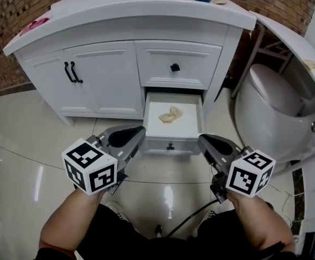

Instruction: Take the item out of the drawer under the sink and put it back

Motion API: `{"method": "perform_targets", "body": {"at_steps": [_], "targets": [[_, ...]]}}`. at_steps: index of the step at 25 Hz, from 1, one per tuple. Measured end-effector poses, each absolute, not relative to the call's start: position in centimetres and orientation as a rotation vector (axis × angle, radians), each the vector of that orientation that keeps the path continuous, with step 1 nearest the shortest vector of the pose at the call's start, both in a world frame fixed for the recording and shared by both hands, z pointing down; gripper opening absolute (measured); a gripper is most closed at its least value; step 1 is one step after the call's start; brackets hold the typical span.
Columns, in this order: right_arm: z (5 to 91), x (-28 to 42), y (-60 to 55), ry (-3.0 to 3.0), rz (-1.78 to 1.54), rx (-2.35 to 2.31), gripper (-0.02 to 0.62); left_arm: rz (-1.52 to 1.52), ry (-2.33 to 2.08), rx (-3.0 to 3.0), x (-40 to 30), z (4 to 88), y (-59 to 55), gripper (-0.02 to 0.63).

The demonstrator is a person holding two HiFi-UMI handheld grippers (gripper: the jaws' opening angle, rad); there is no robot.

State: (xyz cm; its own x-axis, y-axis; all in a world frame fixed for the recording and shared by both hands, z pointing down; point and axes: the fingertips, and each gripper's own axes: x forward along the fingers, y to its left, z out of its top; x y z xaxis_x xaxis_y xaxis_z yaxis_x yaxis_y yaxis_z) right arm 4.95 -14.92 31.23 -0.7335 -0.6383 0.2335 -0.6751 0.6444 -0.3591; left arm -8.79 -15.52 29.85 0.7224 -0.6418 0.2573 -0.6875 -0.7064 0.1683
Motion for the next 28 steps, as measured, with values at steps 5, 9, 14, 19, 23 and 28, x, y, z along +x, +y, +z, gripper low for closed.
{"method": "perform_targets", "body": {"at_steps": [5,9,14,19,23,28], "targets": [[31.0,3.7,-12.1,-2.771,0.623,1.069,0.005,0.187,-1.028,2.664,-8.7,30.2,-12.9,0.005],[30.5,3.1,-9.9,-2.778,0.547,1.038,0.005,0.191,-1.016,2.716,-7.9,29.7,-11.4,0.005],[29.5,4.1,-8.8,-2.794,0.51,1.064,0.005,0.181,-0.963,2.775,-6.9,28.8,-9.2,0.005],[29.3,4.1,-7.6,-2.803,0.519,1.034,0.005,0.203,-0.921,2.805,-6.8,28.9,-7.8,0.005],[29.7,3.7,-7.4,-2.784,0.483,1.03,0.005,0.162,-0.914,2.793,-6.9,28.4,-7.8,0.005],[30.0,4.2,-7.9,-2.765,0.474,1.082,0.005,0.174,-0.913,2.798,-6.5,28.8,-8.2,0.005]]}}
